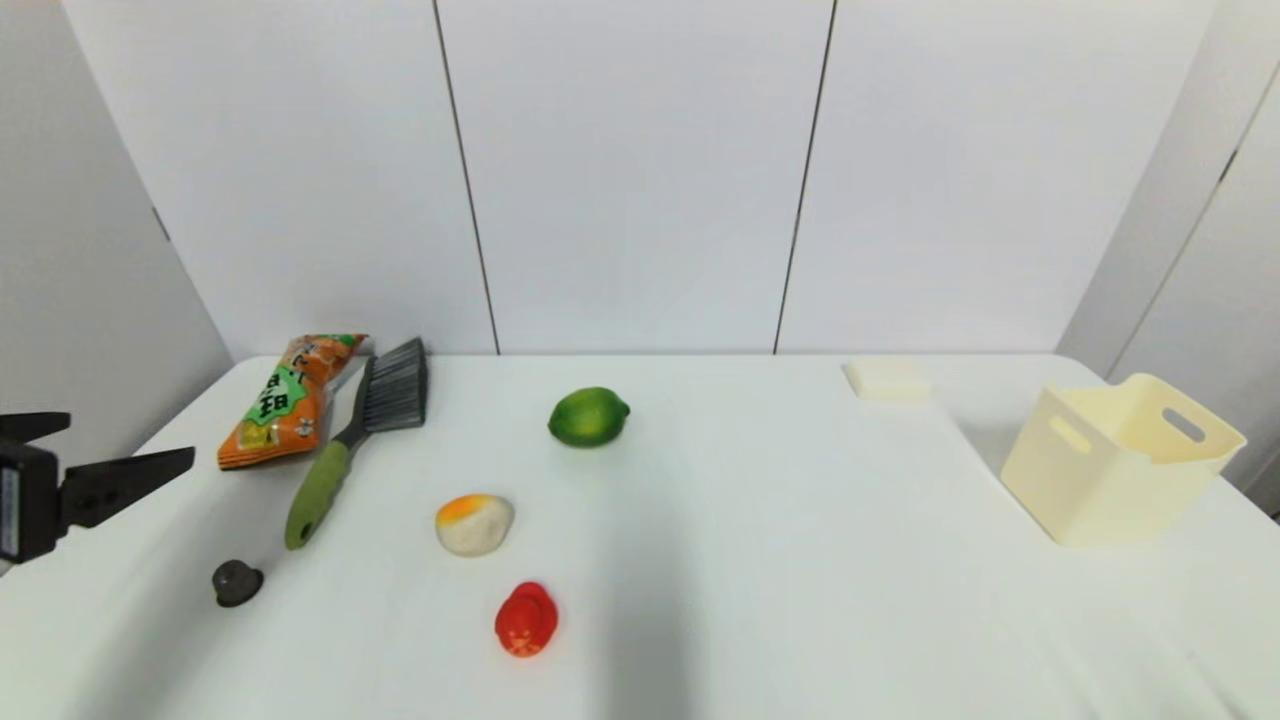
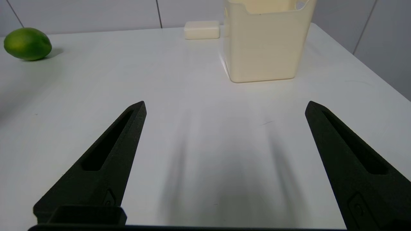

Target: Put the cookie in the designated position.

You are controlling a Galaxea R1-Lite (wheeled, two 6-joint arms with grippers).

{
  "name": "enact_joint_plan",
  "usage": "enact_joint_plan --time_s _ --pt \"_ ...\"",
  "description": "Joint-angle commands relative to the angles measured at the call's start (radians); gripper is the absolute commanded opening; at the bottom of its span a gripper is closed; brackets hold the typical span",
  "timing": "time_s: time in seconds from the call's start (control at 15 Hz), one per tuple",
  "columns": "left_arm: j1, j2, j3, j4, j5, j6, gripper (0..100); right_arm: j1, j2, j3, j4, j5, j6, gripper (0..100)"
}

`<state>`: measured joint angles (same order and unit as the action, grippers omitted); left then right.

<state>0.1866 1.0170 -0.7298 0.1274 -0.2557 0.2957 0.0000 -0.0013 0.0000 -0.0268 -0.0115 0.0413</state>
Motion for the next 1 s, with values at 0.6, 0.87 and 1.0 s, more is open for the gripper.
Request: enact_joint_plan --time_s 0.6,0.87,1.0 --pt "-0.185 -0.992 0.707 -0.282 0.216 -0.053 100 0.0 0.0 0.002 -0.001 0.001 0.0 100" --pt "-0.187 -1.017 0.73 -0.177 0.217 -0.06 100 0.0 0.0 0.002 -0.001 0.001 0.0 100" --pt "-0.187 -1.017 0.73 -0.132 0.196 -0.079 100 0.0 0.0 0.002 -0.002 -0.001 0.0 100"
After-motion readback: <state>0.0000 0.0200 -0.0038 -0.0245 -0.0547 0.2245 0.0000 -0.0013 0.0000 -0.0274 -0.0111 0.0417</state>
